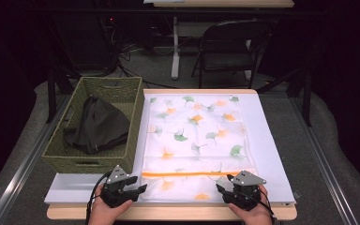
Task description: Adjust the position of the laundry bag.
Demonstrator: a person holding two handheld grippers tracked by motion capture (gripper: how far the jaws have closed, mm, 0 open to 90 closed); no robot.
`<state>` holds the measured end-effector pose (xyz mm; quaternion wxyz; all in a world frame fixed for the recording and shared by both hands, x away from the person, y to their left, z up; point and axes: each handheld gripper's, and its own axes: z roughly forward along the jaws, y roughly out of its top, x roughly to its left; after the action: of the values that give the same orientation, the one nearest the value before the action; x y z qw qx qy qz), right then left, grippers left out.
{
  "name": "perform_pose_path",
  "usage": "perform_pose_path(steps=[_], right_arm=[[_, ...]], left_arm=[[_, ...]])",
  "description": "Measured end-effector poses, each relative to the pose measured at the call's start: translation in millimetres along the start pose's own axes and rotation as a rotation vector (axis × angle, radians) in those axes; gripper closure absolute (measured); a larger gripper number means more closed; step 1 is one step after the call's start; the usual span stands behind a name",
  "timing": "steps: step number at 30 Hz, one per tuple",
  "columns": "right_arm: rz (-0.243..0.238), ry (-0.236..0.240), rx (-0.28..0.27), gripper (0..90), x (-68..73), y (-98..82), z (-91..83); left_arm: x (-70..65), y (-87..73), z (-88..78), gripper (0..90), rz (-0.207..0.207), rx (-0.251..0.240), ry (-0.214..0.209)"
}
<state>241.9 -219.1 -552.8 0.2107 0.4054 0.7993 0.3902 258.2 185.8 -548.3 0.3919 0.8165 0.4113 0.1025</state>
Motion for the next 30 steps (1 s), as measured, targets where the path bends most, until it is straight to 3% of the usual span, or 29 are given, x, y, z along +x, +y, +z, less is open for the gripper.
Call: perform_pose_path(steps=[5, 9, 15, 20, 30], right_arm=[[-0.007, -0.014, -0.009, 48.7, 1.0, -0.8, -4.9], [-0.002, -0.022, -0.014, 50.9, 2.1, 0.2, -5.9], [0.017, -0.035, -0.020, 51.8, -0.4, 1.4, -4.7], [0.030, -0.055, -0.034, 51.6, -2.8, 1.4, -7.3], [0.046, -0.055, -0.028, 54.1, -6.2, 1.1, -7.9]], left_arm=[[-0.5, -0.5, 0.0, 46.5, -0.009, -0.004, 0.002], [0.0, -1.2, 0.0, 47.6, 0.008, 0.004, 0.017], [2.3, -3.0, -1.5, 52.3, -0.032, 0.000, 0.021], [3.9, -4.1, -0.8, 52.8, -0.023, 0.000, 0.044], [-3.1, -1.8, 10.2, 54.0, -0.002, 0.025, 0.020]])
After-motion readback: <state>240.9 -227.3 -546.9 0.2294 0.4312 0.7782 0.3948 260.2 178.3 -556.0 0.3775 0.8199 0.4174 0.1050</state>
